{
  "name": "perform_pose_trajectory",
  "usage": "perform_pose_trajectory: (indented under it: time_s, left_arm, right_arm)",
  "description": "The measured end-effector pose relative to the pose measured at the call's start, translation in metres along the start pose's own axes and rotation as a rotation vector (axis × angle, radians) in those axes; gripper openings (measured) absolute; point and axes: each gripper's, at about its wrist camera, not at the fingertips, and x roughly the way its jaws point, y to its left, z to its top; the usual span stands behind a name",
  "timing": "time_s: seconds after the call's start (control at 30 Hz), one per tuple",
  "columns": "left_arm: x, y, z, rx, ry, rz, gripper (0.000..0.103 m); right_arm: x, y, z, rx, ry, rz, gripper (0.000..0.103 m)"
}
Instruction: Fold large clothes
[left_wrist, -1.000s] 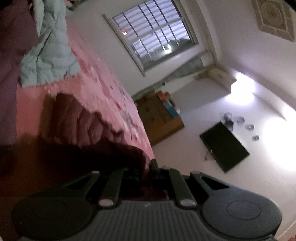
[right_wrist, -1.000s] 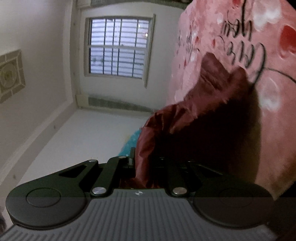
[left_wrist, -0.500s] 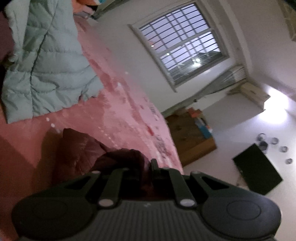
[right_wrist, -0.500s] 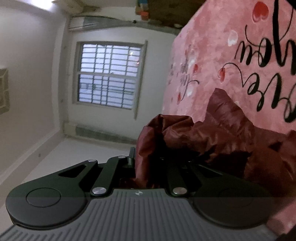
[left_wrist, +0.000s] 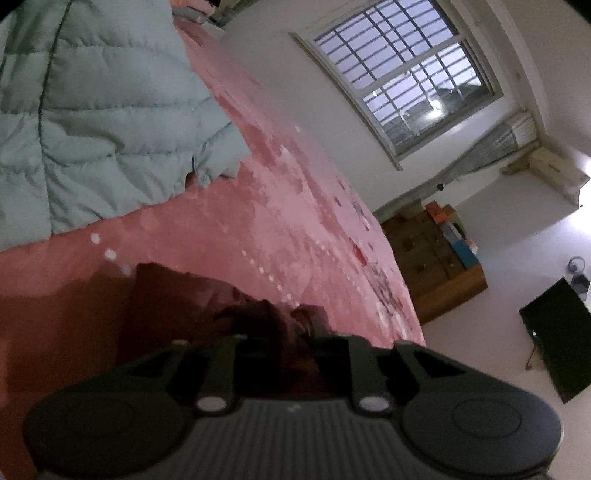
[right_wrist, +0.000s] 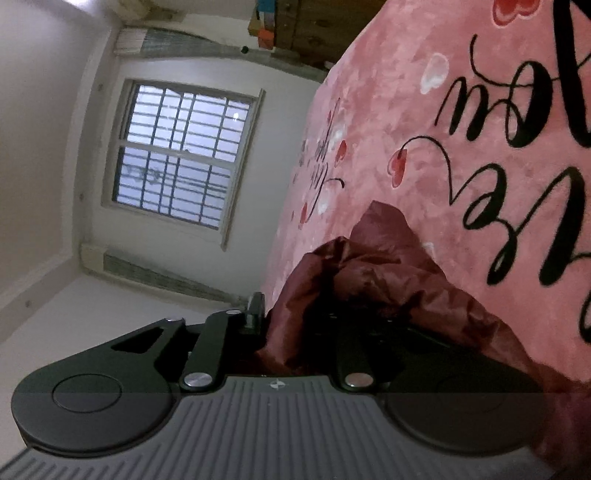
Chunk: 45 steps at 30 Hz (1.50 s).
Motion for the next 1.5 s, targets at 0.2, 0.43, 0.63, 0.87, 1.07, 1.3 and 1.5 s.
perform_pose_trajectory:
  time_s: [0.2, 0.43, 0.63, 0.87, 1.07, 1.3, 1.5]
  left_arm:
    - [-0.026, -0.003, 0.016, -0.015, -0.116, 0.007, 0.079]
    - [-0.077, -0.027, 0.018, 0.118, -0.205, 0.057, 0.081]
    - [-0.06, -0.074, -0.034, 0.366, -0.065, -0.004, 0.081]
    - [0.013, -0.111, -0.082, 0.556, 0.143, -0.059, 0.079]
    - [0.05, -0.105, -0.09, 0.643, 0.174, 0.04, 0.077]
    - [0.054, -0.06, -0.069, 0.606, 0.064, 0.247, 0.045]
    - [0.044, -0.046, -0.08, 0.661, 0.012, 0.269, 0.041]
  right_arm:
    - [-0.001, 0.001, 0.01, -0.037, -0.029, -0.012, 0.063]
    - [-0.006, 0.011, 0.016, -0.115, -0.088, -0.026, 0.102]
    - [0.005, 0.038, 0.015, -0.233, -0.049, 0.022, 0.102]
    - [0.062, 0.075, -0.027, -0.445, 0.403, 0.067, 0.101]
    - [0.096, 0.061, -0.063, -0.603, 0.599, -0.071, 0.099]
    - [0.103, 0.057, -0.062, -0.877, 0.354, -0.292, 0.089]
    - [0.114, 0.045, -0.052, -0.951, 0.181, -0.422, 0.088]
